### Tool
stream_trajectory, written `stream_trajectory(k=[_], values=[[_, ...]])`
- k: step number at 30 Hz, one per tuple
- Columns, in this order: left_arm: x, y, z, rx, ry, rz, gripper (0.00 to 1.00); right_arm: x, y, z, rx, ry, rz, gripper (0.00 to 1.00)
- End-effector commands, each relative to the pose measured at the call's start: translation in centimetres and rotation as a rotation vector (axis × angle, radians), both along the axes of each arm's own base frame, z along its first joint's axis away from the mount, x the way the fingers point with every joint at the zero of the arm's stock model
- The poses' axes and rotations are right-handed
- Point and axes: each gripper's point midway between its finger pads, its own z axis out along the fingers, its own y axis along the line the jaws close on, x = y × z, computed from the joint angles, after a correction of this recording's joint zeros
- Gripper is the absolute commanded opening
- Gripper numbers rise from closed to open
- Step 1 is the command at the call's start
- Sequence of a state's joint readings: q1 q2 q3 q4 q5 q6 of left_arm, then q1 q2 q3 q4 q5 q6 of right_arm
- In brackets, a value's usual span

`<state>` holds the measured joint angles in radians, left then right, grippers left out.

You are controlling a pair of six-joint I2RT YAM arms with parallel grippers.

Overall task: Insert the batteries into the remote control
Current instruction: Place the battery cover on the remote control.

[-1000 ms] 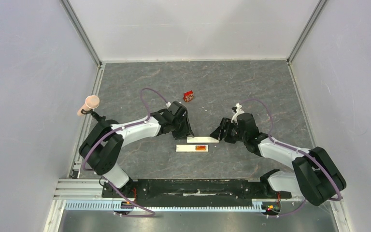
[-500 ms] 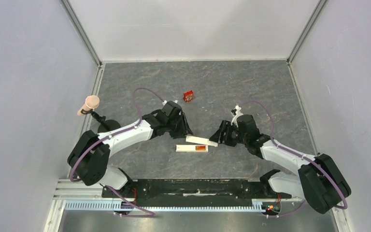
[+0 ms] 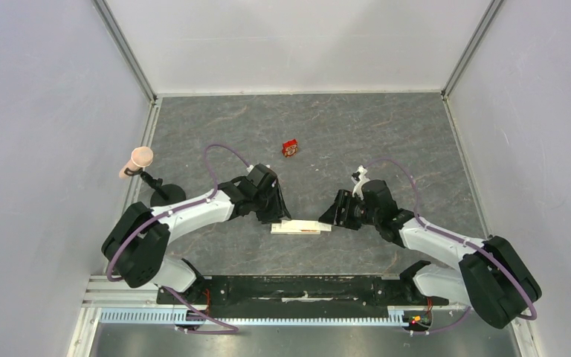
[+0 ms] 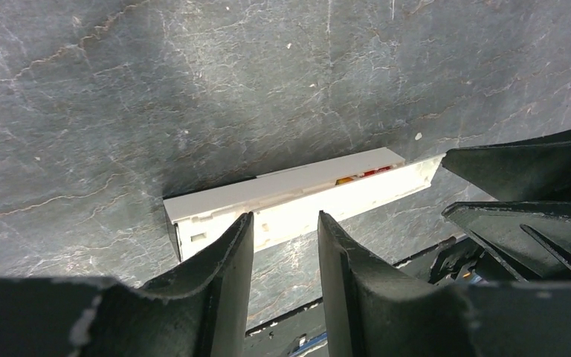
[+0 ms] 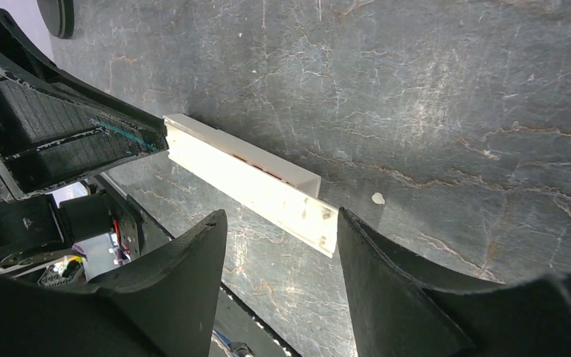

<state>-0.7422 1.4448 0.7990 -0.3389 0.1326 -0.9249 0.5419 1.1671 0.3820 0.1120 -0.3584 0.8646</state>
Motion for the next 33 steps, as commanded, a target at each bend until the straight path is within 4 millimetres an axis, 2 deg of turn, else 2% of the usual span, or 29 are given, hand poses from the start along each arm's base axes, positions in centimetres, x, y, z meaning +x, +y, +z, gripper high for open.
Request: stream_trajectory(k=[1, 14, 20, 27, 33], values=[[0.2, -0.7, 0.7, -0.025, -0.025, 0.0, 0.42, 0.4, 0.9, 1.2, 0.039, -0.041, 0.01, 0.59], [-0.7, 0.9, -0.7, 0.045, -0.012, -0.015, 0.41, 0.2, 0.0, 0.9, -0.004, -0.025, -0.018, 0.61], [-0.6, 1.0, -0.5, 0.046, -0.021, -0.012, 0.41, 0.0, -1.3, -0.4, -0.055, -0.011, -0.071, 0.62], [-0.8, 1.2, -0.6, 0.05, -0.02, -0.014, 0.41, -0.8, -0.9, -1.3, 0.013, -0.005, -0.068, 0.62], [-0.9, 1.3, -0.8, 0.055, -0.016, -0.017, 0.41, -0.9, -0.1, -0.8, 0.137, -0.027, -0.082, 0.59]])
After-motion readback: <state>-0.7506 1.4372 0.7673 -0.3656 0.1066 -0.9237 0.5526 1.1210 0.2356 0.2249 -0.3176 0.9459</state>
